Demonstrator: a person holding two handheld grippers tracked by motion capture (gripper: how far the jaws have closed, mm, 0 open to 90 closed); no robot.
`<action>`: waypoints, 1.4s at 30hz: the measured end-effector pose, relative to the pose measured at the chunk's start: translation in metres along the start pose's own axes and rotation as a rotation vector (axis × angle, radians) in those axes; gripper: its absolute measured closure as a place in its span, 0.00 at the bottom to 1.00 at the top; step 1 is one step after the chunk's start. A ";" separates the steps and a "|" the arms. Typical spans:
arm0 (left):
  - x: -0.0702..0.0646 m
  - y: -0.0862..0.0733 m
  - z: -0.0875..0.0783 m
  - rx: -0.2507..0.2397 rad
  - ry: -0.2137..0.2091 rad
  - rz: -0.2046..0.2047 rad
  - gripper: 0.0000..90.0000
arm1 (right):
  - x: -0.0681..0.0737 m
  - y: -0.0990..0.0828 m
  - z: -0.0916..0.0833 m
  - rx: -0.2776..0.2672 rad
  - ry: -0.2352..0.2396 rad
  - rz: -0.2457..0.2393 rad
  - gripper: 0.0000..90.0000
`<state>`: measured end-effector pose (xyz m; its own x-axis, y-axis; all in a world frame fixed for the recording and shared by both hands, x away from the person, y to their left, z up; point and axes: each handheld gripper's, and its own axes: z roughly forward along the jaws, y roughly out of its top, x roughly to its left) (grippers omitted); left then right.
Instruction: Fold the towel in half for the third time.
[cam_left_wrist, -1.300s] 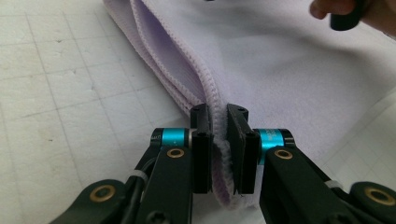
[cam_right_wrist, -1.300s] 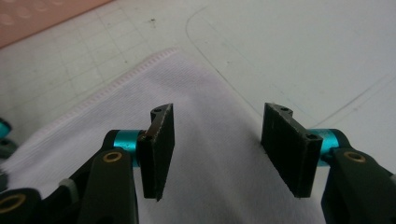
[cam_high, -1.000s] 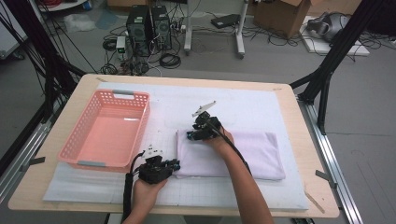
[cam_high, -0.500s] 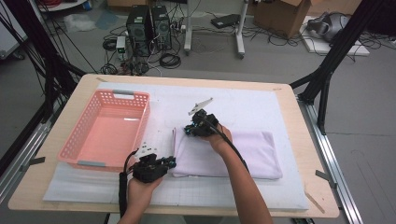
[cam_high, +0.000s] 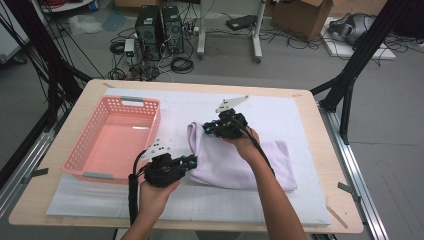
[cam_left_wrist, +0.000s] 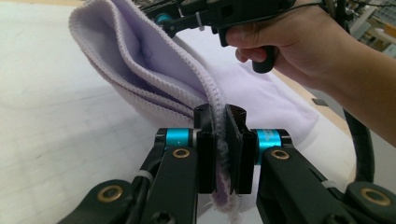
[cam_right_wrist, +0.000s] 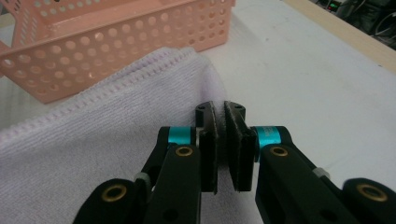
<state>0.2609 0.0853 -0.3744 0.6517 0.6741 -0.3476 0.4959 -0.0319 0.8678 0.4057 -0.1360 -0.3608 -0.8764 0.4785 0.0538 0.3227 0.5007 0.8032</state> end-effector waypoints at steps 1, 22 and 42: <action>-0.003 0.002 0.003 0.002 -0.009 0.004 0.92 | -0.002 -0.002 -0.004 -0.005 -0.007 0.002 0.94; -0.055 0.014 0.095 0.125 -0.092 0.084 0.92 | -0.034 -0.052 -0.067 -0.047 -0.123 0.067 0.94; -0.063 0.000 0.127 0.085 -0.052 0.114 0.57 | -0.059 -0.105 -0.089 -0.024 -0.189 0.160 0.94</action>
<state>0.2929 -0.0511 -0.3980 0.7341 0.6238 -0.2682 0.4625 -0.1702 0.8702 0.3919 -0.2810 -0.3953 -0.7318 0.6777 0.0719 0.4416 0.3912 0.8074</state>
